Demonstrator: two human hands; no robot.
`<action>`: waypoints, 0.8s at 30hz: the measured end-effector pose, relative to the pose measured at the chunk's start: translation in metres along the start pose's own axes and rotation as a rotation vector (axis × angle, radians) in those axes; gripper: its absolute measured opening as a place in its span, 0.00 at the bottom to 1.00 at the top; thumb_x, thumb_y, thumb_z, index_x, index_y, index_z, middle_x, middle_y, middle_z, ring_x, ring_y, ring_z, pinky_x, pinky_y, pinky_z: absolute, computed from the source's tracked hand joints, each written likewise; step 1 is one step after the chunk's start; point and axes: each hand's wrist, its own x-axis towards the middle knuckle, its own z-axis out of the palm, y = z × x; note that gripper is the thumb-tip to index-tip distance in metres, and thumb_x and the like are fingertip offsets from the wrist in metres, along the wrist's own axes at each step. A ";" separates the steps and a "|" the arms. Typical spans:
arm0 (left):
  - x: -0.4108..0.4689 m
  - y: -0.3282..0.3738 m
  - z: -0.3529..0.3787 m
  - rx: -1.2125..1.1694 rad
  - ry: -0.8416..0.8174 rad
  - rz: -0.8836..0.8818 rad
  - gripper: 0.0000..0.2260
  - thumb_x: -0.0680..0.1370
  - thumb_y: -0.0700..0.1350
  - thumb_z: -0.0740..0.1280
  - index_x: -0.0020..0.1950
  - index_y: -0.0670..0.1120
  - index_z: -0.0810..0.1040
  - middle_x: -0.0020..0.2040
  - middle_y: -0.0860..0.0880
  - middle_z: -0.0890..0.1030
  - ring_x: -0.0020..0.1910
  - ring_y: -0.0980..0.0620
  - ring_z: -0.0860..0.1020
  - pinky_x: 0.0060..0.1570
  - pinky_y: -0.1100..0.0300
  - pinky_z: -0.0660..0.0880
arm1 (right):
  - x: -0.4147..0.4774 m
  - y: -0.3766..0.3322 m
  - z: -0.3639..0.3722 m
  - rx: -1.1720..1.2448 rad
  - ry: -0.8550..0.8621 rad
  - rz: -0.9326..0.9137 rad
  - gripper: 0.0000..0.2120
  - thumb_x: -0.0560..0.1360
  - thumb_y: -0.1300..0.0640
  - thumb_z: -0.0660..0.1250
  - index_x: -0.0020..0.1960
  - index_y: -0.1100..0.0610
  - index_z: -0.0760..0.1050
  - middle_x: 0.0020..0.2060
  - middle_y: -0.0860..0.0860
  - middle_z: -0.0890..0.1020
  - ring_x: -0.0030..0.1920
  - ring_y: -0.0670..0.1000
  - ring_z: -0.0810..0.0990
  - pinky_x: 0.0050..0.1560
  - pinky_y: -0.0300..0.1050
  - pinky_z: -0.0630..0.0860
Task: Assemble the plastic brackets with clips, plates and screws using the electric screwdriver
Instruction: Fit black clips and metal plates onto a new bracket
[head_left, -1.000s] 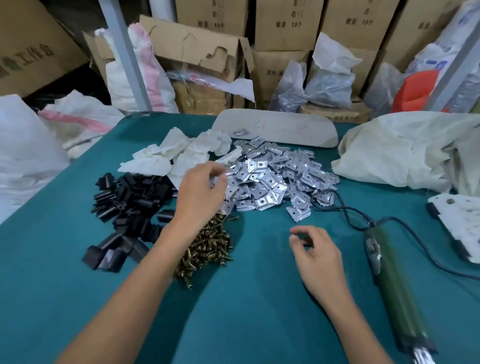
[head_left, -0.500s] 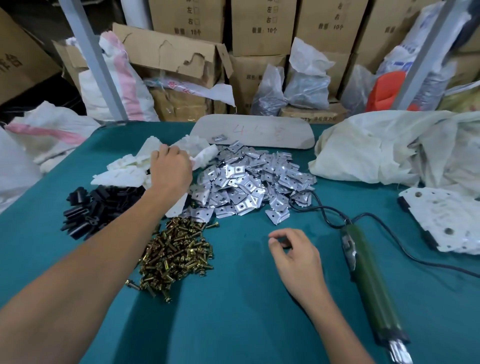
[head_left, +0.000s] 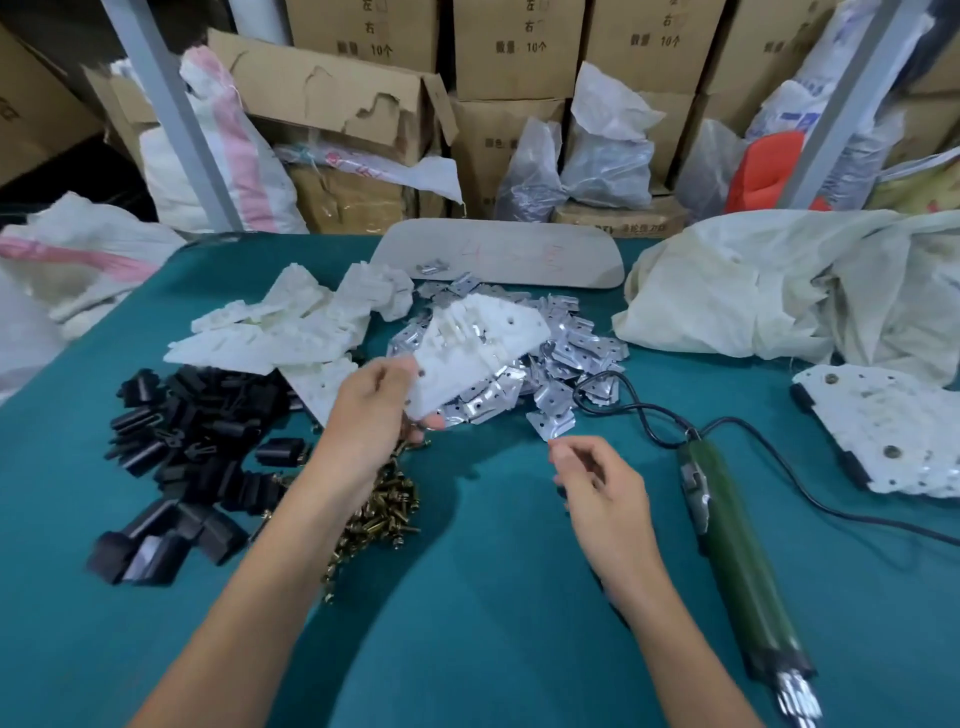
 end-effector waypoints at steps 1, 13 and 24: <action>-0.013 -0.008 0.007 -0.073 -0.046 -0.061 0.10 0.86 0.48 0.59 0.58 0.45 0.77 0.56 0.49 0.80 0.38 0.49 0.85 0.31 0.63 0.76 | 0.001 -0.004 -0.001 0.146 0.004 0.069 0.08 0.83 0.52 0.65 0.50 0.51 0.82 0.43 0.48 0.85 0.37 0.43 0.80 0.37 0.36 0.75; -0.064 -0.031 0.024 -0.027 -0.621 -0.188 0.02 0.72 0.43 0.69 0.41 0.45 0.78 0.38 0.41 0.77 0.37 0.46 0.77 0.32 0.56 0.76 | 0.003 -0.021 -0.015 0.638 -0.107 0.374 0.30 0.73 0.41 0.68 0.66 0.62 0.78 0.59 0.61 0.85 0.52 0.59 0.84 0.46 0.51 0.77; -0.068 -0.034 0.022 0.136 -0.873 -0.162 0.07 0.77 0.41 0.71 0.54 0.42 0.82 0.39 0.44 0.84 0.34 0.51 0.79 0.36 0.59 0.77 | -0.004 -0.023 -0.015 0.680 -0.336 0.473 0.34 0.70 0.35 0.68 0.66 0.58 0.81 0.61 0.62 0.83 0.60 0.61 0.84 0.53 0.56 0.82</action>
